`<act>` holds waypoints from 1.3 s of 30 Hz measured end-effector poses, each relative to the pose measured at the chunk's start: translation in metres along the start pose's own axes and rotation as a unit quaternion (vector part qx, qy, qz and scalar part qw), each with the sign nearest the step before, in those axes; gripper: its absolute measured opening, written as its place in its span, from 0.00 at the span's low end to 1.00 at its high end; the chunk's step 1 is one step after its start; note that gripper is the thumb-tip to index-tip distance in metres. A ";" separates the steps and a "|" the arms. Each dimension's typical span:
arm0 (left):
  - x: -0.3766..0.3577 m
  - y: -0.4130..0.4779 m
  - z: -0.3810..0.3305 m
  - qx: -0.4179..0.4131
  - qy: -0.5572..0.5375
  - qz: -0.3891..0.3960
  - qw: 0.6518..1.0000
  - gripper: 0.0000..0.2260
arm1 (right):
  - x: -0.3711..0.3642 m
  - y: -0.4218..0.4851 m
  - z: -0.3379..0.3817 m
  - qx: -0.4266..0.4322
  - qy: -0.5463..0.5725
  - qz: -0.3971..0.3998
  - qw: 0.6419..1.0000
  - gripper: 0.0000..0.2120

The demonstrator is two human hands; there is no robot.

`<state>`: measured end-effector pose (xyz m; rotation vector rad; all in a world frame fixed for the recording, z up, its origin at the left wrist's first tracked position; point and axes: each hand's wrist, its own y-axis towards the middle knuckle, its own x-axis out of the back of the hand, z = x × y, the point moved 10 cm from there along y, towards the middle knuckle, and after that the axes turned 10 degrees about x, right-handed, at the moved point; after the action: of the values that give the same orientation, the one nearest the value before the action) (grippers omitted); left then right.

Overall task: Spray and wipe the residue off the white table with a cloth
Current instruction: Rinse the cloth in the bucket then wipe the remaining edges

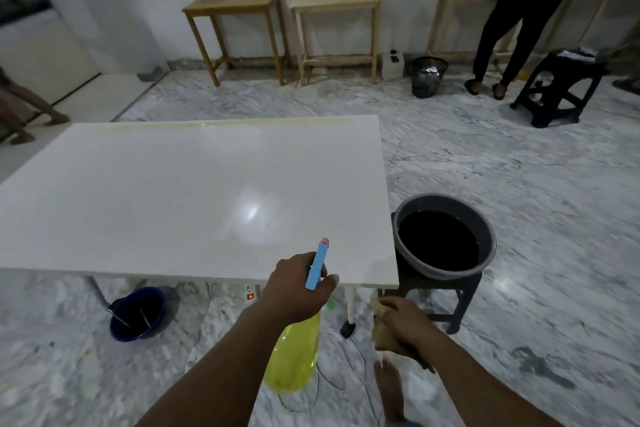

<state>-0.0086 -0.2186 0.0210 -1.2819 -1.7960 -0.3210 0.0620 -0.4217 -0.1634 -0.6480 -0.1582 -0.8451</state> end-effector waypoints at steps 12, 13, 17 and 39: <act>0.065 0.006 0.067 0.099 0.003 -0.045 0.994 0.13 | -0.034 0.016 0.176 -0.046 0.655 0.154 0.738 0.42; 0.068 0.012 0.071 0.107 0.008 -0.043 0.993 0.13 | -0.038 0.020 0.185 -0.045 0.656 0.175 0.733 0.43; 0.080 0.045 0.077 0.132 0.009 -0.034 0.991 0.15 | -0.025 0.049 0.214 -0.039 0.641 0.191 0.742 0.43; 0.074 0.178 -0.019 0.129 -0.016 -0.060 0.990 0.15 | 0.078 0.186 0.249 -0.081 0.475 0.192 0.855 0.27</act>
<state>0.1481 -0.1074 0.0414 -1.0058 -1.8765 -0.1296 0.2806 -0.2346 -0.0219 -0.3331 0.9266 -0.7066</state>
